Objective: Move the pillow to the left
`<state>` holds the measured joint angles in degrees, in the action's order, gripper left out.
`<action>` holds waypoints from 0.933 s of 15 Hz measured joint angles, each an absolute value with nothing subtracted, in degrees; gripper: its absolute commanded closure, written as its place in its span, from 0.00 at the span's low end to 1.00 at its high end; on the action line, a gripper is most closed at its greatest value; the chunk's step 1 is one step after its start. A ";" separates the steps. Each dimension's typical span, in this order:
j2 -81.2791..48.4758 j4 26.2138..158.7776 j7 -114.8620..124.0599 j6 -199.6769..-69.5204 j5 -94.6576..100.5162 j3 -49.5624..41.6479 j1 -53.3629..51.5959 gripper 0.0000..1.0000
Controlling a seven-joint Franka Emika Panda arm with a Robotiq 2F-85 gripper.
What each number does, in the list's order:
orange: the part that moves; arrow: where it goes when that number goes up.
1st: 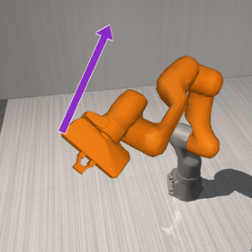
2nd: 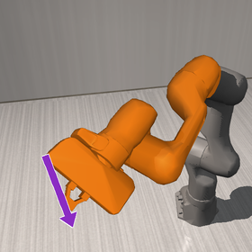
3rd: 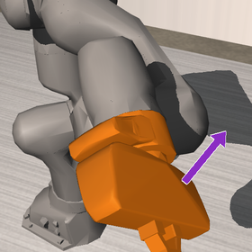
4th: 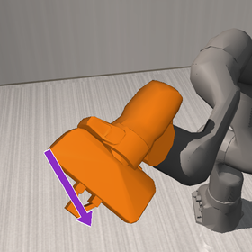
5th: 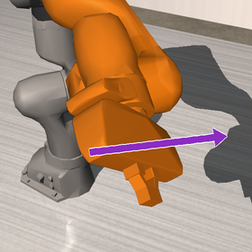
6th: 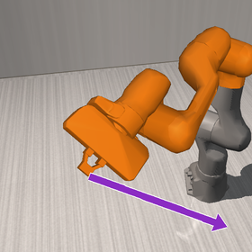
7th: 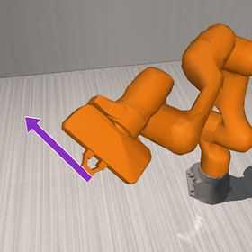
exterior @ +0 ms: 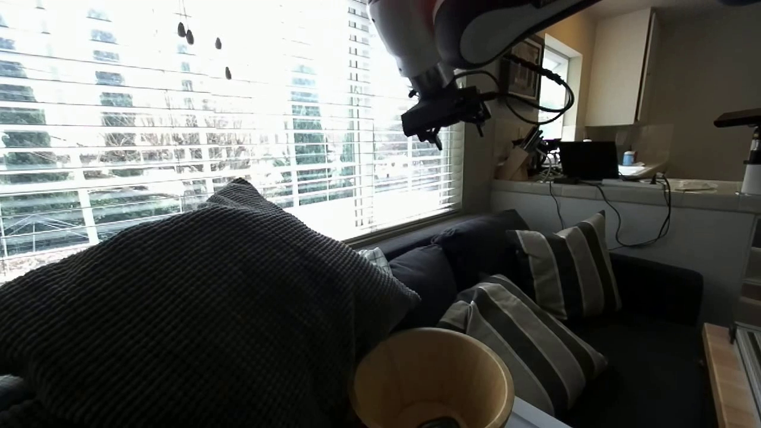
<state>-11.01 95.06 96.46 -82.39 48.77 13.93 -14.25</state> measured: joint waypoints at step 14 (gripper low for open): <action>5.28 116.77 93.78 -86.63 12.85 2.32 -2.46 0.00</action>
<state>5.28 116.77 93.78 -86.63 12.85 2.32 -2.46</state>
